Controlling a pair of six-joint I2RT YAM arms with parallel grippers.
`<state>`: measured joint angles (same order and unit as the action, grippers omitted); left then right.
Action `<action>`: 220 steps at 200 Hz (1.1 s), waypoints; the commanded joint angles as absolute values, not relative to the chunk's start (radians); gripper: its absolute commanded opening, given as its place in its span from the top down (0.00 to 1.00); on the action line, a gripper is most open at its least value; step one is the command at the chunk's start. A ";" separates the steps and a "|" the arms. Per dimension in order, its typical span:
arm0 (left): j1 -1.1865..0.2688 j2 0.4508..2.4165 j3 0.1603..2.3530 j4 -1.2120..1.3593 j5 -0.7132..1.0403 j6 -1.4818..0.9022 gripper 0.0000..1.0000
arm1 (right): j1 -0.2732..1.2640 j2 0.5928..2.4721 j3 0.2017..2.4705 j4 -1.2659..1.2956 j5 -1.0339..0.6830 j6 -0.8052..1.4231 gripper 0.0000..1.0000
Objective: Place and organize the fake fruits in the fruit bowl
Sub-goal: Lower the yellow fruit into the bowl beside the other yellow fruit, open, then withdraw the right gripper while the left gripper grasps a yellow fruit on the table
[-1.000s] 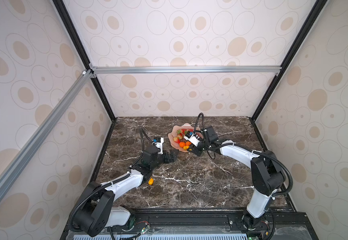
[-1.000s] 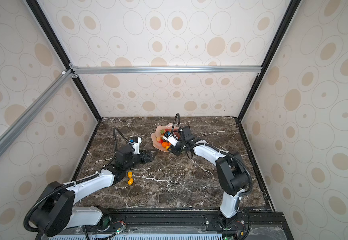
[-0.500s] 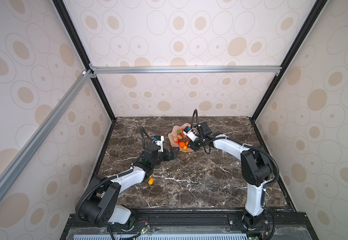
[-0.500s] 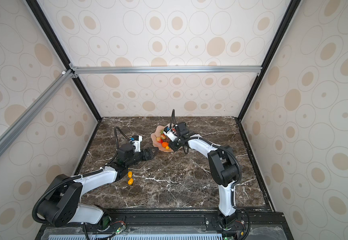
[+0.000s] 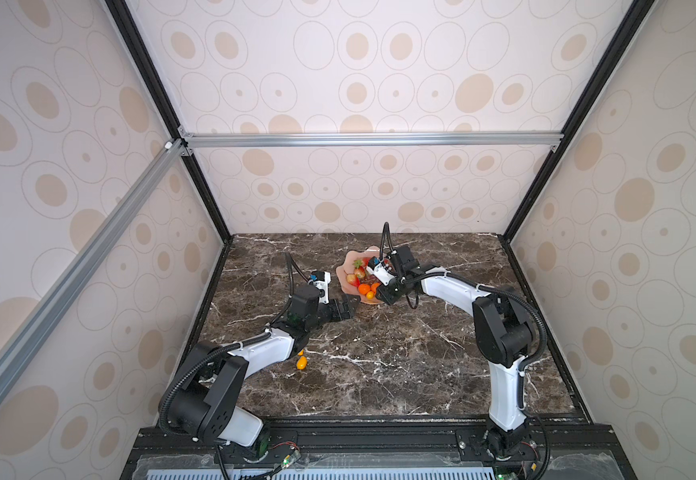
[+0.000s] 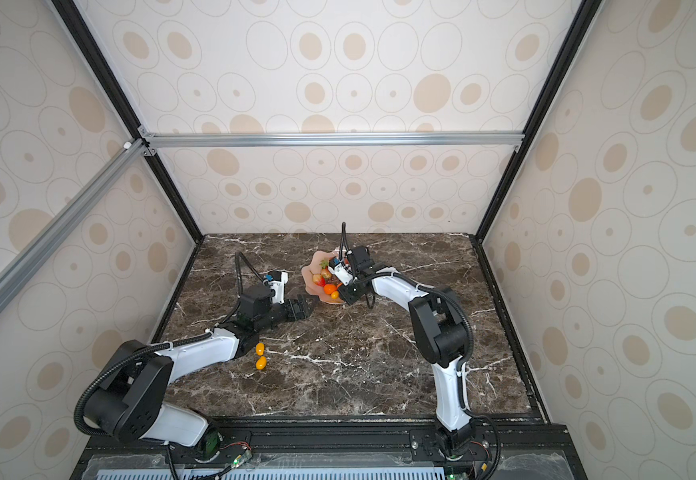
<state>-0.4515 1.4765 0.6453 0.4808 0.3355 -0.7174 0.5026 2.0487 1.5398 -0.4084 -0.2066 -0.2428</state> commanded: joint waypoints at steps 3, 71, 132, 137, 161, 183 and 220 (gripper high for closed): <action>-0.447 1.483 0.687 0.464 0.349 -0.715 0.02 | 0.497 2.067 1.571 -0.426 -0.205 -0.243 0.60; -0.446 1.352 0.692 0.224 0.120 -0.690 0.02 | 0.499 1.944 1.505 -0.357 -0.188 -0.215 0.55; -0.439 1.184 0.690 -0.190 -0.249 -0.695 0.10 | 0.638 1.756 1.344 -0.229 -0.092 0.022 0.55; -0.434 1.181 0.688 -0.216 -0.264 -0.696 0.12 | 0.657 1.750 1.344 -0.234 -0.077 0.049 0.55; -0.400 1.166 0.669 -0.275 -0.287 -0.710 0.24 | 0.743 1.736 1.345 -0.238 -0.046 0.188 0.55; -0.357 1.181 0.666 -0.293 -0.281 -0.701 0.32 | 0.809 1.728 1.362 -0.237 -0.023 0.270 0.54; -0.310 1.265 0.706 -0.300 -0.226 -0.632 0.39 | 0.840 1.690 1.393 -0.312 -0.046 0.381 0.52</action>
<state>-0.3328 1.2175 0.6609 -0.2436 -0.2260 -0.6773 0.8436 1.7485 1.3655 -0.2558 -0.0551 0.2592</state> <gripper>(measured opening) 0.626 0.476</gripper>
